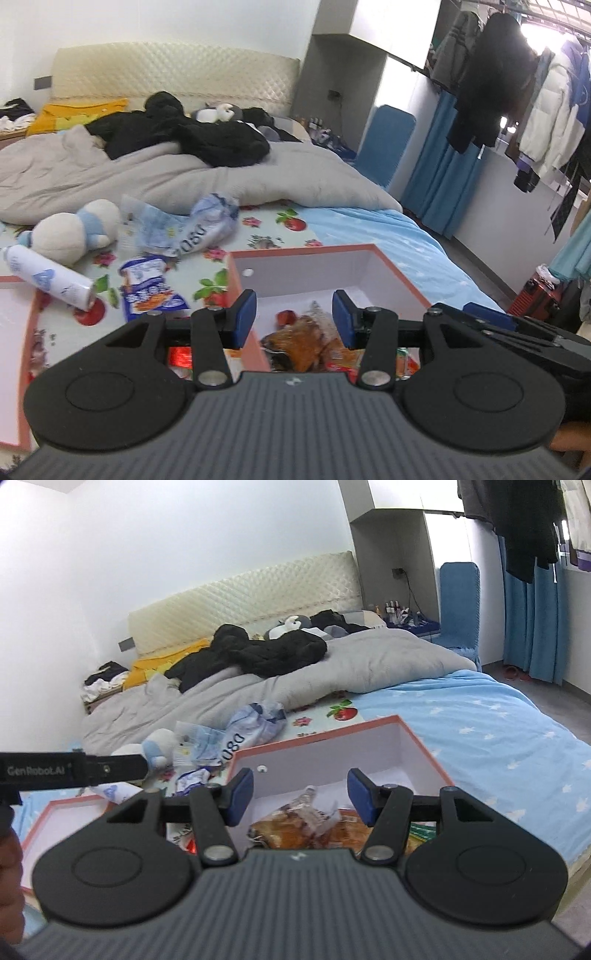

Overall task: Organize snacks
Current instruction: 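Open both grippers to drop the two packs into the deep pink box, then move the left gripper to the blue snack bag while the right gripper approaches the red wrapped candy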

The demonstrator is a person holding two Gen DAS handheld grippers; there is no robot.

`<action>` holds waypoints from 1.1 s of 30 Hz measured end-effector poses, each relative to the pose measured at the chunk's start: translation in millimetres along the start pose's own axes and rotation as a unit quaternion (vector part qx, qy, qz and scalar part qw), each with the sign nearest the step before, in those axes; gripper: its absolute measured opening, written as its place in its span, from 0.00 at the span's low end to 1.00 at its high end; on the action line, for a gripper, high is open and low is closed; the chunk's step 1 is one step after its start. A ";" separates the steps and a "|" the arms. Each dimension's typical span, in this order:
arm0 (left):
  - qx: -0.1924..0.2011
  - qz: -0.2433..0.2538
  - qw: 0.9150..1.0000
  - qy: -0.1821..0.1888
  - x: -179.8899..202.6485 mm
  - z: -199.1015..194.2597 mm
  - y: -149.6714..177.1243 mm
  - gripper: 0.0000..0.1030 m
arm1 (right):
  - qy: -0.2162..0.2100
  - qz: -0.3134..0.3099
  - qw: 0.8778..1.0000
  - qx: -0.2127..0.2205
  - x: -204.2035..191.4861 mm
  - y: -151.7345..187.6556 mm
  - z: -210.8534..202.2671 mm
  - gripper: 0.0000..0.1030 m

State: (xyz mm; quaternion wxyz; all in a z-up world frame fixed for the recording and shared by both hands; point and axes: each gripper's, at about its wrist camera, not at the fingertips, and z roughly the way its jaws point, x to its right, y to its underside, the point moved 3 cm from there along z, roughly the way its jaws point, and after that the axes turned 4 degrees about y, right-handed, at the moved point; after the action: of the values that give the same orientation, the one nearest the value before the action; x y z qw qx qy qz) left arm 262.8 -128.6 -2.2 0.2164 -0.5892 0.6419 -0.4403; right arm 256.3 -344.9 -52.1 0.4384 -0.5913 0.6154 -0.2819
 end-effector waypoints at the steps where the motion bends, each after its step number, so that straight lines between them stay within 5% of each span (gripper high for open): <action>1: 0.002 0.000 1.000 -0.004 -4.1 -4.2 1.3 0.50 | -0.004 -0.001 1.000 0.004 -3.6 0.7 -2.2 0.57; 21: -0.013 -0.024 0.995 -0.093 -90.4 -57.4 62.0 0.50 | -0.052 -0.028 0.998 -0.012 -88.6 50.6 -6.6 0.58; 33: -0.040 -0.057 0.992 -0.102 -125.8 -68.2 107.5 0.50 | -0.066 -0.036 0.996 -0.050 -129.3 105.2 -10.0 0.58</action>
State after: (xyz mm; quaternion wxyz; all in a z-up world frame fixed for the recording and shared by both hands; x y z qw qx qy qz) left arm 174.2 2.9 -85.4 0.2316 -0.6754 0.5986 -0.3632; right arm 186.2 -205.7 -111.9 0.4377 -0.6514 0.5769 -0.2266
